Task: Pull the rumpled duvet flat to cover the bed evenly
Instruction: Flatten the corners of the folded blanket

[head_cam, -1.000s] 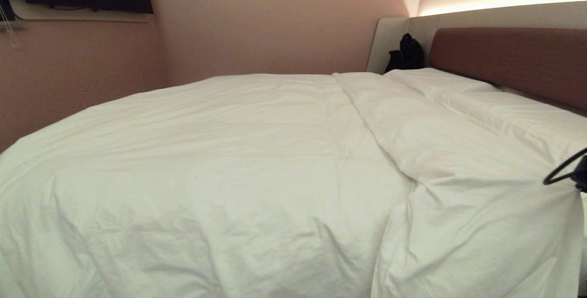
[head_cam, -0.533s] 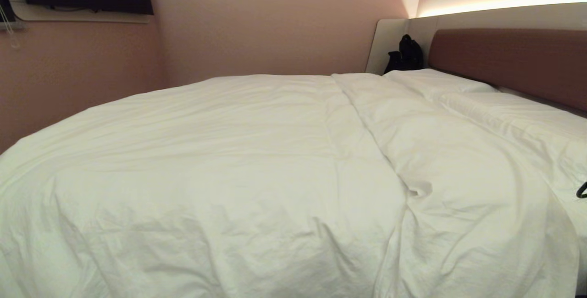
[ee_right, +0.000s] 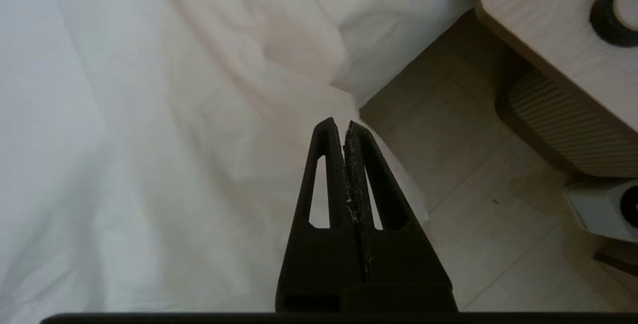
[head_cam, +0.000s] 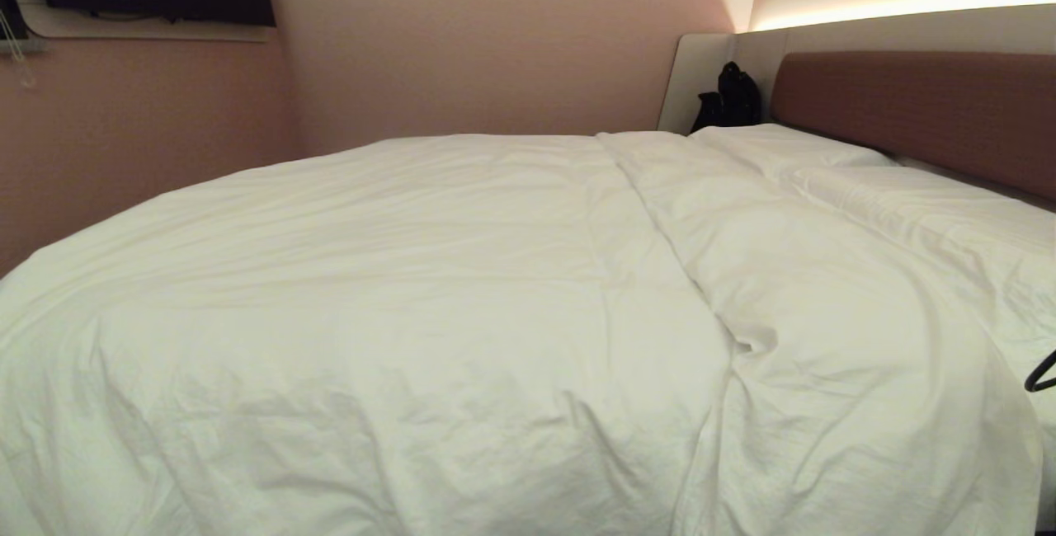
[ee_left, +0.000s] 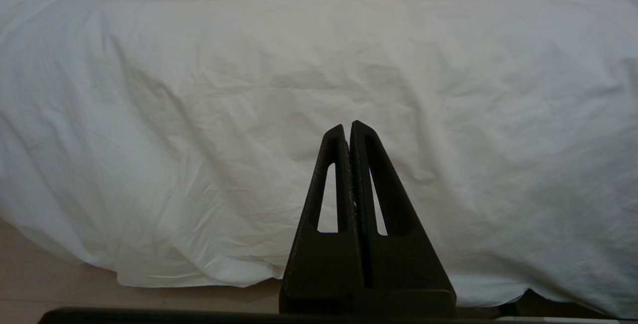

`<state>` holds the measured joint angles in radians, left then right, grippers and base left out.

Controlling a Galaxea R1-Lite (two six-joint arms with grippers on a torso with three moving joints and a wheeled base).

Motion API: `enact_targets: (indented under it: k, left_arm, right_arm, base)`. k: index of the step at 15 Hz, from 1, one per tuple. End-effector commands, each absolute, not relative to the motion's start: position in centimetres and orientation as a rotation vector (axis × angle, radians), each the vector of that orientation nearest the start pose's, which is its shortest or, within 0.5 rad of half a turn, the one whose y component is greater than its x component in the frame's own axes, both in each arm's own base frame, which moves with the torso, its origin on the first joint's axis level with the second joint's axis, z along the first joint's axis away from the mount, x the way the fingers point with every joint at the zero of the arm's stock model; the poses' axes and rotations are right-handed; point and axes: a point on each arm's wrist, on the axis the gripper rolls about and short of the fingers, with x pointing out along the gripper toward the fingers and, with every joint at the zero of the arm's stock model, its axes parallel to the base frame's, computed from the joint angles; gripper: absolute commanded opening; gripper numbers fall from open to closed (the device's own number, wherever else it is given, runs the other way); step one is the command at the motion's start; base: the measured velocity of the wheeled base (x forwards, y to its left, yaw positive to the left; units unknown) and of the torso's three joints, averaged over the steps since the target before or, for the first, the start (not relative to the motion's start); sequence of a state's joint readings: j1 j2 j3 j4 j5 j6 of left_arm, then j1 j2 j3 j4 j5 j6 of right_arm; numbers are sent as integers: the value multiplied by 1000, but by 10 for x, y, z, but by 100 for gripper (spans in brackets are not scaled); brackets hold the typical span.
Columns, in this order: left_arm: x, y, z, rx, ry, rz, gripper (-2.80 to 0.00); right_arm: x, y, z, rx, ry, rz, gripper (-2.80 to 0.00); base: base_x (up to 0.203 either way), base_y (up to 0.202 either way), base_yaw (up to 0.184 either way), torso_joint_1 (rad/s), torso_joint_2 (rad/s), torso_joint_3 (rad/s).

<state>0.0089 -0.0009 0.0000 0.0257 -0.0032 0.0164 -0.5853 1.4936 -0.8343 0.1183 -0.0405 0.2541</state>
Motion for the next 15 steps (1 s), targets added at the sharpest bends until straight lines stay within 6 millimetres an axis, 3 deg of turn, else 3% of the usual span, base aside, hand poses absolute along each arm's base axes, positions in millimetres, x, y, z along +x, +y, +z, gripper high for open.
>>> enact_targets:
  k: [1,3,4,7,9,15]
  left_arm:
    - [-23,0,73,17,26,6,-280]
    - [-23,0,73,17,26,6,-280]
    - [-23,0,73,17,26,6,-280]
    - [-23,0,73,17,26,6,-280]
    - [-23,0,73,17,26,6,-280]
    - [-23,0,73,17,26,6,-280]
  right_arm:
    - [182,-124,156,426,791,-625,-280]
    - [165,-127,135,402,827,-489,-280]
    - [160,-133,135,370,788,-440,0]
    - [144,-144,142,320,694,-386,0]
    - [140,-162,144,279,648,-333,0]
    - [188,-223,165,276,553,-296,0]
  base:
    - [0,0,0,0,0,0]
    - [0,0,0,0,0,0]
    - [0,0,0,0,0,0]
    - [0,0,0,0,0,0]
    - [0,0,0,0,0,0]
    - [0,0,0,0,0,0]
